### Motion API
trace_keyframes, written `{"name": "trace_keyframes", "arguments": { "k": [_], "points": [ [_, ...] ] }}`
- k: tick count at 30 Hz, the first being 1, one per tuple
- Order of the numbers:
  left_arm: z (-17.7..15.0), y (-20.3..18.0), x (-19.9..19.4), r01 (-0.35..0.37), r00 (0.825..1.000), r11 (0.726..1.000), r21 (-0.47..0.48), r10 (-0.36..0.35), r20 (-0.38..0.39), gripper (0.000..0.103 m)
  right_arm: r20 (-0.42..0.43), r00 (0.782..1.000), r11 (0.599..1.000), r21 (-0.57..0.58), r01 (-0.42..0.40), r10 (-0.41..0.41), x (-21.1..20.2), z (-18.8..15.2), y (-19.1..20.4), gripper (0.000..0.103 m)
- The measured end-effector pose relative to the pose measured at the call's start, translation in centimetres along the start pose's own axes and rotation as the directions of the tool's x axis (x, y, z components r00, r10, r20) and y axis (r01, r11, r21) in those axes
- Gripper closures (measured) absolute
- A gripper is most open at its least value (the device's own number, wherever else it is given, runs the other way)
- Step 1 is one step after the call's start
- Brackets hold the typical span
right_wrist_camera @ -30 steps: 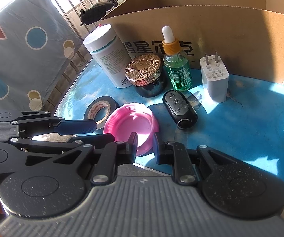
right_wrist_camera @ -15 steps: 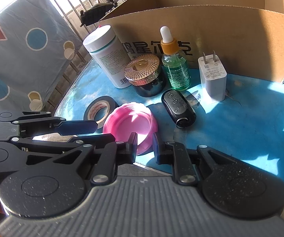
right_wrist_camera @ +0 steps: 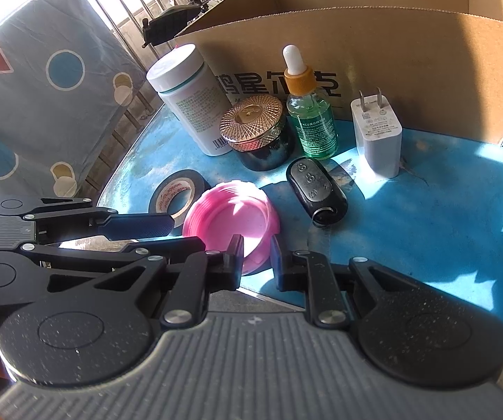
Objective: Organize rigid objects
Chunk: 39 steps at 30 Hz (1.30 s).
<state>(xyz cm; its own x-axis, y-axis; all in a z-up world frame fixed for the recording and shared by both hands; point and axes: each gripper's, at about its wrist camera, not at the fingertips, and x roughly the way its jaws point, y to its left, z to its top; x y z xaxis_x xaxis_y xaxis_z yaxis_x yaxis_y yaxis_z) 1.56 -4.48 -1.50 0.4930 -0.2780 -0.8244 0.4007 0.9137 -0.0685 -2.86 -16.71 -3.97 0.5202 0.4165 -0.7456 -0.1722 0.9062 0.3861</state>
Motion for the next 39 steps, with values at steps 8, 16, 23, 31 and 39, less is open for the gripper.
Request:
{"name": "trace_keyframes", "arguments": {
  "k": [8,16,23,31,39],
  "points": [
    [0.00,0.00,-0.01,-0.001,1.000,1.000,0.001,0.001,0.001,0.068,-0.002,1.000,1.000,0.000,0.000,0.000,0.03,0.02,0.07,0.087],
    [-0.02,0.12,0.00,0.000,1.000,1.000,-0.001,0.000,0.000,0.069,-0.002,1.000,1.000,-0.001,0.000,0.000,0.03,0.04,0.16,0.087],
    [-0.03,0.23,0.02,0.001,1.000,1.000,-0.003,-0.001,-0.001,0.069,-0.002,1.000,1.000,0.001,0.000,0.000,0.06,0.02,0.17,0.087],
    [-0.03,0.30,0.01,0.002,1.000,1.000,-0.004,-0.002,0.000,0.069,-0.002,1.000,1.000,0.000,0.000,0.000,0.05,0.05,0.14,0.087],
    [-0.03,0.34,0.01,0.003,1.000,1.000,-0.006,-0.003,-0.001,0.069,-0.001,1.000,1.000,0.001,0.000,0.000,0.04,0.08,0.12,0.087]
  ]
}}
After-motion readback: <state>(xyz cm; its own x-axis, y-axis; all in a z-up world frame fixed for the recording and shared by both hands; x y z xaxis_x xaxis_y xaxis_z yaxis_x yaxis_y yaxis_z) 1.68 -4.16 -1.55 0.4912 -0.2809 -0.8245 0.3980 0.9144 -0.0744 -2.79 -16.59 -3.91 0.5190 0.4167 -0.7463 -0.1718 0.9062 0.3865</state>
